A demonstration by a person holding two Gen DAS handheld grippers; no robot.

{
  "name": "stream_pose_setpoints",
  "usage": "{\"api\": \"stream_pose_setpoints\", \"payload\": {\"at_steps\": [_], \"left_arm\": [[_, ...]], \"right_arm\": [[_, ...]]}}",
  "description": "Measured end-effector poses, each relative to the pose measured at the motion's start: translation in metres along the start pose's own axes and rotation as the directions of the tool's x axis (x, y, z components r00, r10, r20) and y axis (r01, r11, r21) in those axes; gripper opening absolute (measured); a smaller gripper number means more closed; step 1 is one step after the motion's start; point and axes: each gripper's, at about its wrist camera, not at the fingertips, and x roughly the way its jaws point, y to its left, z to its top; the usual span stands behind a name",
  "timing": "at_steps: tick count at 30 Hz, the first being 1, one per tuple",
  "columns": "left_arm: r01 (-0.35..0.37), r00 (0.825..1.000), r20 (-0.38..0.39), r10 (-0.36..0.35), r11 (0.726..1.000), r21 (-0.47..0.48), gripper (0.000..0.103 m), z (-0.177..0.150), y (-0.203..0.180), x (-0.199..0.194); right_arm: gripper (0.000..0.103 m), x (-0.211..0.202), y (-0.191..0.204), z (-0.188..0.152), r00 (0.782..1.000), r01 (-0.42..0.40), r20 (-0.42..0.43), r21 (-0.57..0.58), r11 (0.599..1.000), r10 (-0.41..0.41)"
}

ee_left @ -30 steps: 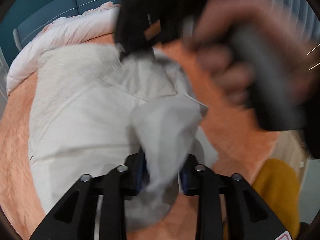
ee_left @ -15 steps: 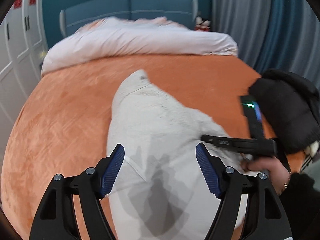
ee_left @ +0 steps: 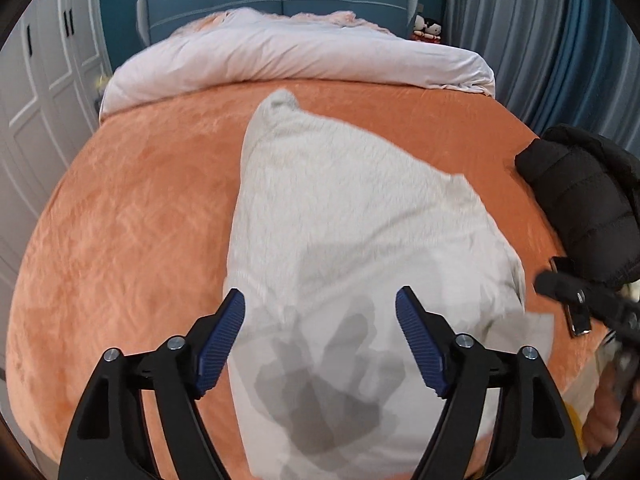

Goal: Fold large clothes

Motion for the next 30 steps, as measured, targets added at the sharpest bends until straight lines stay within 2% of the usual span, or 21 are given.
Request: {"api": "stream_pose_setpoints", "payload": {"at_steps": [2, 4, 6, 9, 11, 14, 17, 19, 20, 21, 22, 23, 24, 25, 27, 30], "left_arm": [[-0.004, 1.0, -0.017, 0.004, 1.0, -0.001, 0.077, -0.01, 0.002, -0.004], [-0.003, 0.999, -0.042, 0.003, 1.0, 0.005, 0.082, -0.025, 0.004, -0.01], [0.027, 0.997, -0.069, -0.026, 1.0, 0.013, 0.086, -0.046, 0.011, -0.018], [0.041, 0.992, -0.121, -0.036, 0.999, 0.036, 0.087, -0.087, 0.025, -0.024], [0.054, 0.982, -0.18, -0.05, 0.998, 0.02, 0.086, -0.114, 0.033, -0.019], [0.043, 0.979, -0.201, -0.035, 0.999, 0.031, 0.087, -0.134, 0.034, -0.01], [-0.008, 0.987, -0.161, 0.019, 0.998, 0.067, 0.087, -0.133, 0.031, 0.006], [-0.002, 0.99, -0.139, 0.011, 0.998, 0.067, 0.086, -0.128, 0.031, 0.016], [0.02, 0.992, -0.126, -0.012, 0.998, 0.064, 0.086, -0.124, 0.032, 0.021], [0.042, 0.992, -0.122, -0.034, 0.997, 0.062, 0.083, -0.122, 0.032, 0.025], [0.078, 0.99, -0.122, -0.071, 0.995, 0.061, 0.061, -0.12, 0.033, 0.028], [0.087, 0.989, -0.129, -0.079, 0.994, 0.062, 0.053, -0.117, 0.034, 0.028], [0.09, 0.988, -0.129, -0.083, 0.995, 0.048, 0.04, -0.114, 0.037, 0.025], [0.112, 0.988, -0.113, -0.109, 0.993, 0.021, 0.028, -0.112, 0.044, 0.018], [0.146, 0.986, -0.076, -0.149, 0.988, -0.041, 0.014, -0.11, 0.066, -0.007], [0.118, 0.992, -0.039, -0.119, 0.992, -0.035, 0.006, -0.119, 0.085, -0.045]], "right_arm": [[0.063, 0.0, 0.002, -0.014, 1.0, 0.016, -0.012, 0.005, 1.0, -0.016], [0.066, 0.003, 0.007, -0.023, 1.0, 0.013, -0.022, 0.011, 1.0, -0.013], [0.071, 0.006, 0.01, -0.029, 0.999, 0.025, -0.033, 0.023, 0.999, -0.024], [0.071, 0.014, 0.011, -0.032, 0.997, 0.052, -0.053, 0.027, 0.998, -0.05], [0.071, 0.021, 0.01, -0.033, 0.996, 0.052, -0.068, 0.037, 0.998, -0.049], [0.071, 0.029, 0.011, -0.032, 0.996, 0.043, -0.08, 0.071, 0.997, -0.037], [0.063, 0.035, 0.016, -0.029, 0.996, 0.013, -0.088, 0.103, 0.995, -0.004], [0.057, 0.04, 0.02, -0.024, 0.995, 0.006, -0.104, 0.117, 0.993, 0.006], [0.049, 0.042, 0.023, -0.021, 0.994, 0.005, -0.107, 0.122, 0.993, 0.008], [0.034, 0.044, 0.026, -0.019, 0.994, 0.009, -0.108, 0.123, 0.992, 0.004], [0.025, 0.044, 0.031, -0.013, 0.994, 0.022, -0.107, 0.118, 0.993, -0.01], [0.016, 0.043, 0.034, -0.011, 0.995, 0.013, -0.104, 0.113, 0.994, -0.001], [0.011, 0.04, 0.039, -0.009, 0.995, -0.015, -0.092, 0.109, 0.994, 0.025], [0.01, 0.034, 0.046, -0.007, 0.996, -0.053, -0.073, 0.096, 0.994, 0.06], [0.009, 0.02, 0.067, -0.009, 0.992, -0.106, -0.058, 0.033, 0.994, 0.108], [0.009, 0.004, 0.094, -0.028, 0.988, -0.148, -0.06, -0.038, 0.988, 0.146]]}}
